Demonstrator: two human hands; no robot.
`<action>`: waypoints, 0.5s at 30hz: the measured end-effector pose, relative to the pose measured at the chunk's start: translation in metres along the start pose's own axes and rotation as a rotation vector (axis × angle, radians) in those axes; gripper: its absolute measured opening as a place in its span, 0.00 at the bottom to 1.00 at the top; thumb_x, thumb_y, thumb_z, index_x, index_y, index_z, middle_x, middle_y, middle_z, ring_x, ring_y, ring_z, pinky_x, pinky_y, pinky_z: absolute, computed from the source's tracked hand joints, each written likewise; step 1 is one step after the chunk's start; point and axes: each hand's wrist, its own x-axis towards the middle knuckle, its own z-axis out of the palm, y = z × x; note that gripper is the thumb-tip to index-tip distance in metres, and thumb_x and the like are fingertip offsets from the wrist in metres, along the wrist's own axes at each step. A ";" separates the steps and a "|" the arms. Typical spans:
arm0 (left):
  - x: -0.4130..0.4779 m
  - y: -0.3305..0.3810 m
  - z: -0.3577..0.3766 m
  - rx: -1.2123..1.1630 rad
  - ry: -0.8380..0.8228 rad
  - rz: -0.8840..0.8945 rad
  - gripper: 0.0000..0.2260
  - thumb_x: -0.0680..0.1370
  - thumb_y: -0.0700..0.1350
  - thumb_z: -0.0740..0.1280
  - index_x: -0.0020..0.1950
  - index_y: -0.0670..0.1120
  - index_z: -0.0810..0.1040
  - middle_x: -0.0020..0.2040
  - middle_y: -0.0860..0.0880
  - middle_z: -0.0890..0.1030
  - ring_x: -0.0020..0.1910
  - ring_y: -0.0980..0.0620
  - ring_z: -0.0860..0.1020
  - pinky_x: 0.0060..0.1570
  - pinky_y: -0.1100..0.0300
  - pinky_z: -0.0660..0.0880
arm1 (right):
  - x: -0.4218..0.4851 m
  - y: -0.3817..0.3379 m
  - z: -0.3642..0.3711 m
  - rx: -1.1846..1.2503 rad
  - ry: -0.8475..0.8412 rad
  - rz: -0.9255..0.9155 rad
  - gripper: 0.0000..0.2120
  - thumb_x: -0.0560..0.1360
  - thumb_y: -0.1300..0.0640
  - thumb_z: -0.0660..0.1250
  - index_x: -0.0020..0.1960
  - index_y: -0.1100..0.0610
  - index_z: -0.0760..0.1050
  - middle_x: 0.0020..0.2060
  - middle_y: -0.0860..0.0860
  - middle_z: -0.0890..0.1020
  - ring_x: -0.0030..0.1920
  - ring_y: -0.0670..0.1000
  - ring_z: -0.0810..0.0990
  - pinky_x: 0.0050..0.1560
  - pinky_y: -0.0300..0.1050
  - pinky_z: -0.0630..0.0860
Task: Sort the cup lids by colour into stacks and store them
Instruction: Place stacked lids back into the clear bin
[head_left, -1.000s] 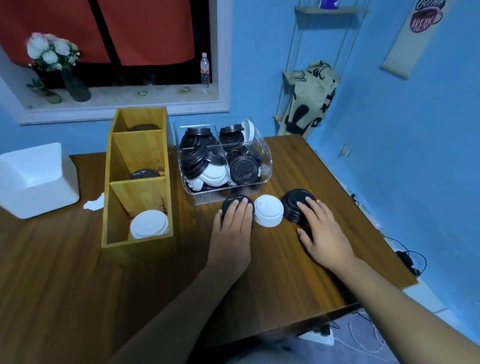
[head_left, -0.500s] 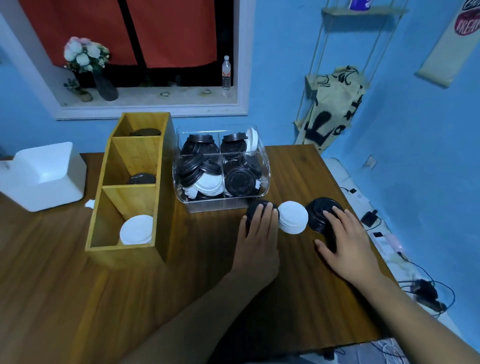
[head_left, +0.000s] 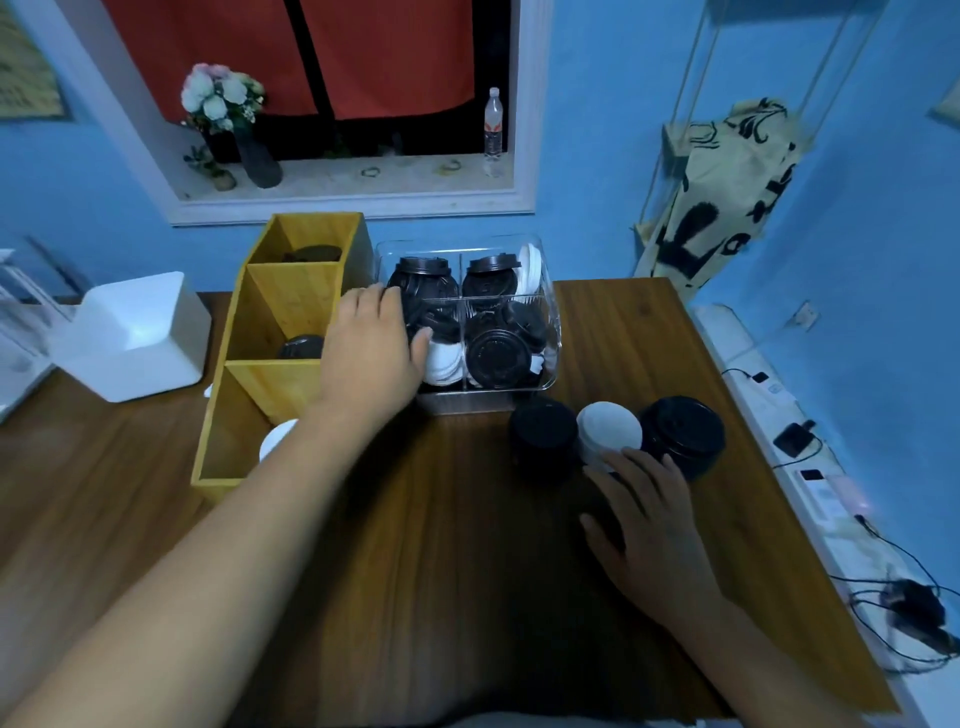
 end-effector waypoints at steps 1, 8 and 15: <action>0.009 -0.004 -0.002 0.034 -0.058 -0.038 0.25 0.82 0.57 0.61 0.67 0.37 0.74 0.63 0.37 0.78 0.65 0.37 0.72 0.63 0.43 0.72 | 0.000 0.000 0.001 0.000 -0.002 -0.006 0.24 0.78 0.44 0.62 0.71 0.53 0.72 0.70 0.52 0.73 0.73 0.57 0.69 0.73 0.68 0.63; 0.028 -0.008 0.000 0.202 -0.251 -0.016 0.26 0.82 0.66 0.52 0.62 0.47 0.73 0.60 0.43 0.82 0.68 0.40 0.71 0.60 0.44 0.66 | 0.000 -0.003 -0.001 0.009 0.001 -0.021 0.23 0.78 0.44 0.64 0.70 0.53 0.75 0.69 0.51 0.74 0.71 0.57 0.71 0.72 0.67 0.65; 0.028 -0.014 -0.004 0.082 -0.268 0.065 0.24 0.78 0.69 0.60 0.55 0.48 0.71 0.56 0.45 0.82 0.68 0.41 0.71 0.67 0.42 0.61 | 0.001 -0.007 -0.005 0.027 -0.025 0.033 0.23 0.78 0.45 0.66 0.70 0.54 0.76 0.68 0.51 0.75 0.71 0.56 0.71 0.71 0.66 0.65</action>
